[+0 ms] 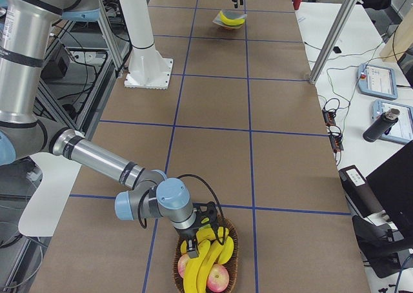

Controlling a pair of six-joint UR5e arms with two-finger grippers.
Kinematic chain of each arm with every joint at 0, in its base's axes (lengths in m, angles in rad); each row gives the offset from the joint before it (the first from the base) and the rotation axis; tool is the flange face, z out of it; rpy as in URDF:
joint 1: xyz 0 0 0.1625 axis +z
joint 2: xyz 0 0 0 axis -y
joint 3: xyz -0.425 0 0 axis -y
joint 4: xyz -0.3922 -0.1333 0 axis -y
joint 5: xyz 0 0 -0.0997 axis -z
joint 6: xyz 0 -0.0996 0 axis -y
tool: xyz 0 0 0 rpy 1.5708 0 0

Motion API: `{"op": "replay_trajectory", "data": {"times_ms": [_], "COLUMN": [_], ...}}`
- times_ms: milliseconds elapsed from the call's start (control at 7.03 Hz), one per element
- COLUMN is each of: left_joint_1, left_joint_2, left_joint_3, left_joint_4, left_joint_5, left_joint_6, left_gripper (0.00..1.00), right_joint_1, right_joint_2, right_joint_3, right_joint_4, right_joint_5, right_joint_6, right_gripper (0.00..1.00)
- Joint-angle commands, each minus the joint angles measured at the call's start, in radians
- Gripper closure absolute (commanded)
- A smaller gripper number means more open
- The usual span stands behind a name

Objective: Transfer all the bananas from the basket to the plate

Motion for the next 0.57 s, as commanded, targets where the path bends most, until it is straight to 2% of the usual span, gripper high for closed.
{"op": "replay_trajectory", "data": {"times_ms": [0, 285, 427], "left_joint_1": [0.0, 0.0, 0.0], "left_joint_2": [0.002, 0.002, 0.002], "left_joint_3": [0.0, 0.0, -0.002], "left_joint_4": [-0.001, -0.001, -0.001], "left_joint_5": [0.0, 0.031, 0.031], "left_joint_6": [0.0, 0.0, 0.0], "left_gripper": [0.0, 0.0, 0.0], "right_joint_1": [-0.053, -0.089, -0.107], "right_joint_2": [-0.023, -0.037, -0.04], "right_joint_3": [0.046, 0.048, 0.046], "right_joint_4": [-0.002, 0.001, 0.001], "right_joint_5": [-0.019, -0.1, -0.104], "right_joint_6": [0.066, 0.062, 0.06], "right_gripper": [0.12, 0.1, 0.1]}}
